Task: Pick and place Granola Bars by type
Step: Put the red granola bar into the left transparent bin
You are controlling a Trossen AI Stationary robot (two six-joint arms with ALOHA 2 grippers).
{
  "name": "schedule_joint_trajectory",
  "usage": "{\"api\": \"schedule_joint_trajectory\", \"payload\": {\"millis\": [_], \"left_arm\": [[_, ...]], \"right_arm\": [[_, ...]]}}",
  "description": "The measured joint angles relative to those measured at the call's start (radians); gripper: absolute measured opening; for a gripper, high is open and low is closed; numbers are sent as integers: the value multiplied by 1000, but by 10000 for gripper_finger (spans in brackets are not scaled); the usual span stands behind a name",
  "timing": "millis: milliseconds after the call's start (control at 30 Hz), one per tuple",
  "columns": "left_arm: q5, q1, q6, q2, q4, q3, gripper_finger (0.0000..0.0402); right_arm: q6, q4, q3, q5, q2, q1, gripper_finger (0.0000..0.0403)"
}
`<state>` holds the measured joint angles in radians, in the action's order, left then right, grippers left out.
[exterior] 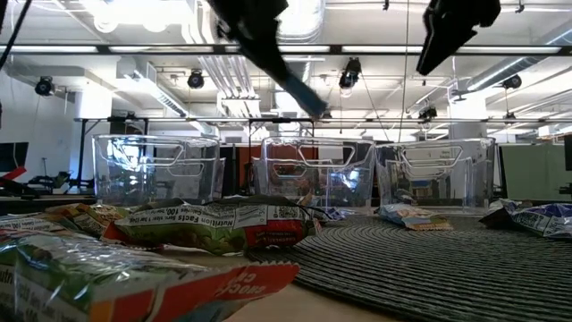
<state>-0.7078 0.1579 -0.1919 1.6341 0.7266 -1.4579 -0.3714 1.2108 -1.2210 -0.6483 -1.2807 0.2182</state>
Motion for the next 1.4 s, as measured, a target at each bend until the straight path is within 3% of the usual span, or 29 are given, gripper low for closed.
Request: {"api": "schedule_joint_trajectory", "payload": {"millis": [133, 233, 333, 467, 667, 767, 1000, 1233, 1400], "left_arm": [[-203, 11, -227, -53, 381, -95, 42], [-241, 1, -499, -62, 680, -137, 42], [-236, -16, -658, -63, 811, -107, 42], [-232, -40, -644, -61, 688, 24, 45], [2, -93, -674, -60, 617, 189, 93], [19, -85, -739, -66, 616, 209, 122], [19, -31, -656, -94, 663, 25, 158], [18, -19, -618, -116, 661, -218, 159], [179, -5, -584, -116, 634, -231, 160]], "right_arm": [[-57, 13, 5, -18, 52, -1, 241], [-93, 10, 15, -38, 79, -4, 247], [-100, 0, 26, -38, 83, -5, 249], [-85, -28, 49, -37, 74, -9, 249], [-81, -41, 72, 0, 54, -9, 248], [-82, -40, 78, 20, 54, -9, 249], [-63, -42, 81, 41, 62, -10, 248], [31, -125, 96, 239, 54, -36, 245], [58, -209, 137, 360, 52, -36, 239]]}}
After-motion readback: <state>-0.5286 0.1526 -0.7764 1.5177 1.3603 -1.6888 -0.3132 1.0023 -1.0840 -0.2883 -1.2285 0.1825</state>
